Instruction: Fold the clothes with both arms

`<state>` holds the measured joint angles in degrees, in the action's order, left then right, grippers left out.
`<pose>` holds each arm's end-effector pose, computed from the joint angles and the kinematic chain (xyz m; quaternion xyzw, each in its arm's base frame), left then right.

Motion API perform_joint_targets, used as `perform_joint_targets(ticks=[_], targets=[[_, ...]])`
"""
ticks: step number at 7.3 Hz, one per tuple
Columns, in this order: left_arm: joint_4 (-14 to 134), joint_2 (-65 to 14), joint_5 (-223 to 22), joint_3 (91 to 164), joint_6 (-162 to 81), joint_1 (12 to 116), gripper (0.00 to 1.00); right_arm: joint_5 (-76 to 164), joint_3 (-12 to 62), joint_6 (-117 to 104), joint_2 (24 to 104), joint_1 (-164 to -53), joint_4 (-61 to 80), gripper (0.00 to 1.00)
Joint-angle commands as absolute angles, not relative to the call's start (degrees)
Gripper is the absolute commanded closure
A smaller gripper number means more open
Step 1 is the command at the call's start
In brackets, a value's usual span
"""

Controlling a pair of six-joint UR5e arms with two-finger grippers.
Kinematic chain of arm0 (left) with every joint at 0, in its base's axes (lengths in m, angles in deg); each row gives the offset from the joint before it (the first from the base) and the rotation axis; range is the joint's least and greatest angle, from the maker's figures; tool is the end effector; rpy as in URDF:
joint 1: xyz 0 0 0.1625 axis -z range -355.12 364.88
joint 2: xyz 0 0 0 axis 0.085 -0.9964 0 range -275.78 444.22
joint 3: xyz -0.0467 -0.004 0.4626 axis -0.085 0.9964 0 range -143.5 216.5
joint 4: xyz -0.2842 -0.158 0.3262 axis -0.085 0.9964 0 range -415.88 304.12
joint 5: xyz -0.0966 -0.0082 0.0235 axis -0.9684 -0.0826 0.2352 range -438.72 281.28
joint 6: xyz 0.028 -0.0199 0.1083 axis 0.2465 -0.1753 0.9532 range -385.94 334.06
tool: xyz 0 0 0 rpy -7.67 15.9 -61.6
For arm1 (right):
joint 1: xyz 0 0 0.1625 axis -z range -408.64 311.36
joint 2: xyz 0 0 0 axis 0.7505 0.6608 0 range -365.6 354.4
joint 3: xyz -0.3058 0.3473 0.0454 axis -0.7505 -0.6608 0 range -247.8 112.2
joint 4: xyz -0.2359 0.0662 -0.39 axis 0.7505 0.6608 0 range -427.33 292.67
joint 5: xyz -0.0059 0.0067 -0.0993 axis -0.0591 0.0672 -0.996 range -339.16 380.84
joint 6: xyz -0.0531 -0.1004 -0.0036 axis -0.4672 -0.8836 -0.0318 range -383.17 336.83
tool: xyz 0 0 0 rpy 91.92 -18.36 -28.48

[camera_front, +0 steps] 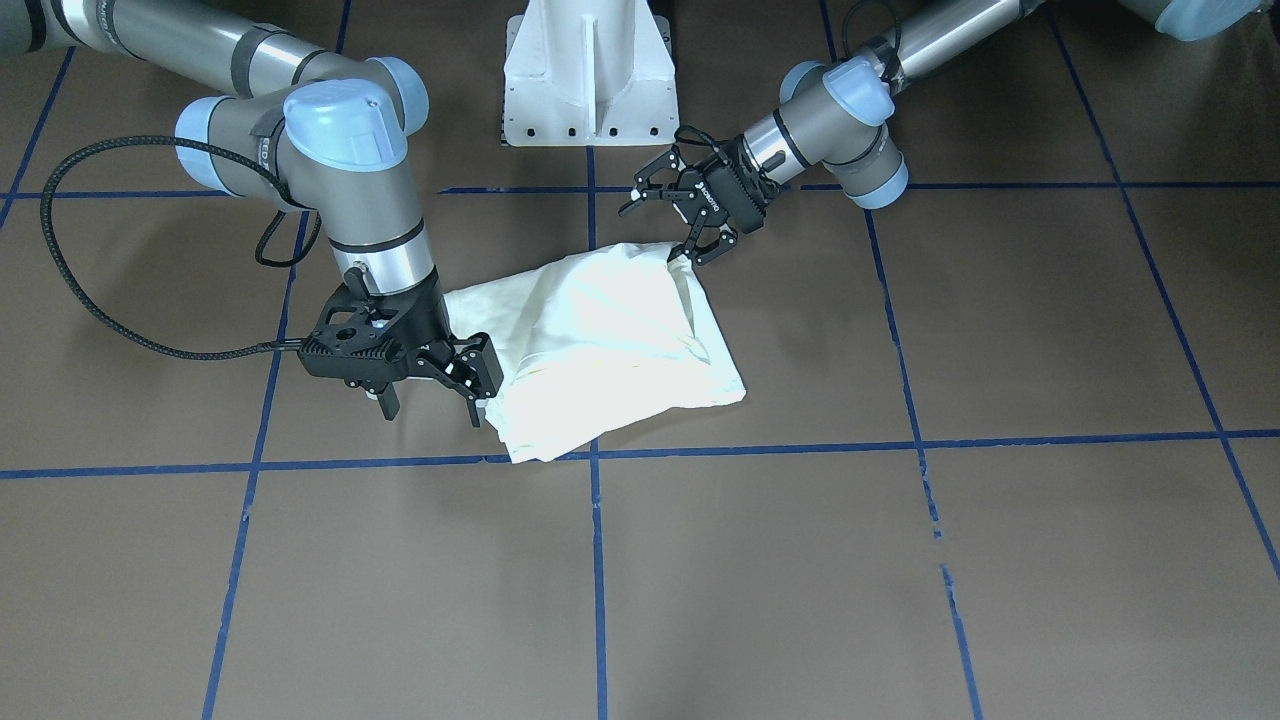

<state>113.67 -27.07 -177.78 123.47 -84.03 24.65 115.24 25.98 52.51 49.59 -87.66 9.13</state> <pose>0.6056 -0.3403 0.3435 0.2808 0.6988 0.1285 0.6452 -0.5125 -0.5757 0.2601 0.1663 -0.4078 0.1755 0.8805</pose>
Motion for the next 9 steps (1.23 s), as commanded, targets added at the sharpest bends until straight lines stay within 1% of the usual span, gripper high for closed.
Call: perform_joint_targets(ticks=[1, 2, 7, 8, 9], targets=[[113.83, -26.79, -177.77, 123.77, -83.95, 23.95, 0.94, 115.15, 25.98, 52.50, 49.60, -87.66, 9.13, 0.00], [114.44, -25.83, -177.86, 123.95, -83.95, 23.95, 1.00, 115.15, 25.98, 52.50, 49.68, -87.66, 9.13, 0.00], [120.05, -20.22, -178.03, 123.77, -84.04, 23.95, 1.00, 115.24, 25.89, 52.50, 49.60, -87.75, 9.13, 0.00], [121.55, -18.37, -178.21, 123.95, -83.95, 24.04, 0.98, 115.24, 25.89, 52.50, 49.60, -87.75, 9.13, 0.00], [121.39, -18.35, -180.65, 124.21, -84.30, 24.21, 0.78, 115.32, 25.89, 52.50, 49.60, -87.75, 9.13, 0.00]])
